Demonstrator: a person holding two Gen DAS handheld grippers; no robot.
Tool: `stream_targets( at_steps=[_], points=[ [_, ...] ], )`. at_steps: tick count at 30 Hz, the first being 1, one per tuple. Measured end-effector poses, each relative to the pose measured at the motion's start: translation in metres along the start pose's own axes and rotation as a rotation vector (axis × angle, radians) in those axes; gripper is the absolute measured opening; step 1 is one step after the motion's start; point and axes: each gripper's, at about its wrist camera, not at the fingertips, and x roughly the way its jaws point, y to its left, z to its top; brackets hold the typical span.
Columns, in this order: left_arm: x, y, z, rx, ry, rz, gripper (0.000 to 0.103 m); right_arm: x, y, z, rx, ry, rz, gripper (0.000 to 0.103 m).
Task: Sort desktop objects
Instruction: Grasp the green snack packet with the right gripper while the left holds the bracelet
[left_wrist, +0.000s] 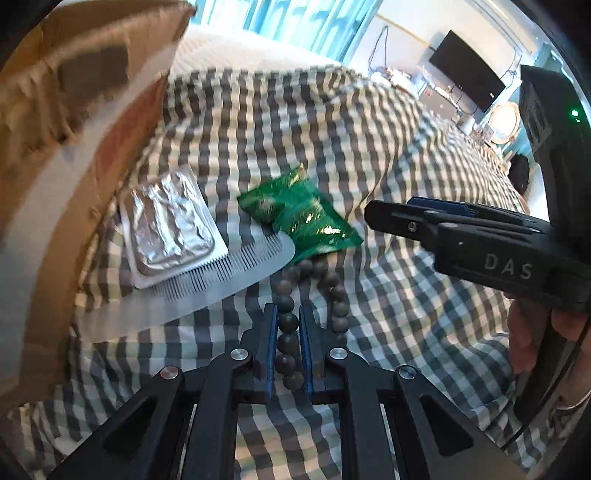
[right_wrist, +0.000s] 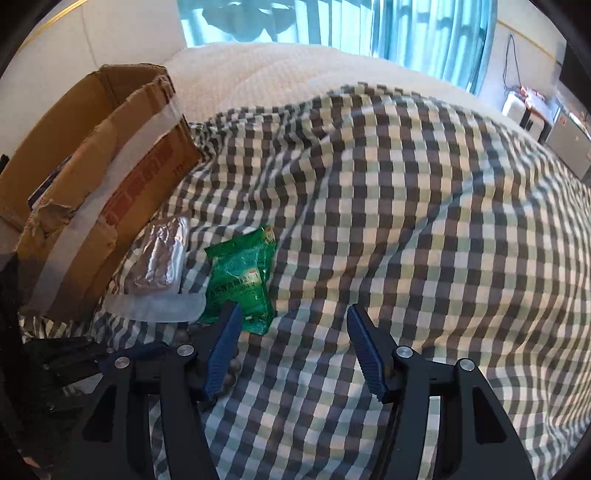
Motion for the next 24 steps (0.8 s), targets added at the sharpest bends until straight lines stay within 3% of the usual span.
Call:
stream_targets(
  at_steps=[4,8,10,14,24],
  points=[
    [0.021,0.01,-0.001,-0.042,0.091,0.009,0.02,0.004,-0.001,-0.003,0.001,0.007,0.009,0.059],
    [0.019,0.013,-0.001,-0.054,0.079,0.004,0.011,0.004,0.0,-0.005,-0.007,0.002,0.014,0.059],
    [0.009,0.01,-0.001,-0.048,0.041,0.019,0.011,0.005,0.001,-0.005,-0.01,0.005,0.026,0.059],
    [-0.027,-0.004,0.0,0.001,-0.13,0.096,0.011,0.012,0.004,-0.003,-0.006,0.01,0.059,0.059],
    [-0.047,0.007,0.002,-0.025,-0.238,0.261,0.011,0.048,0.011,0.014,0.051,0.03,0.148,0.061]
  ],
)
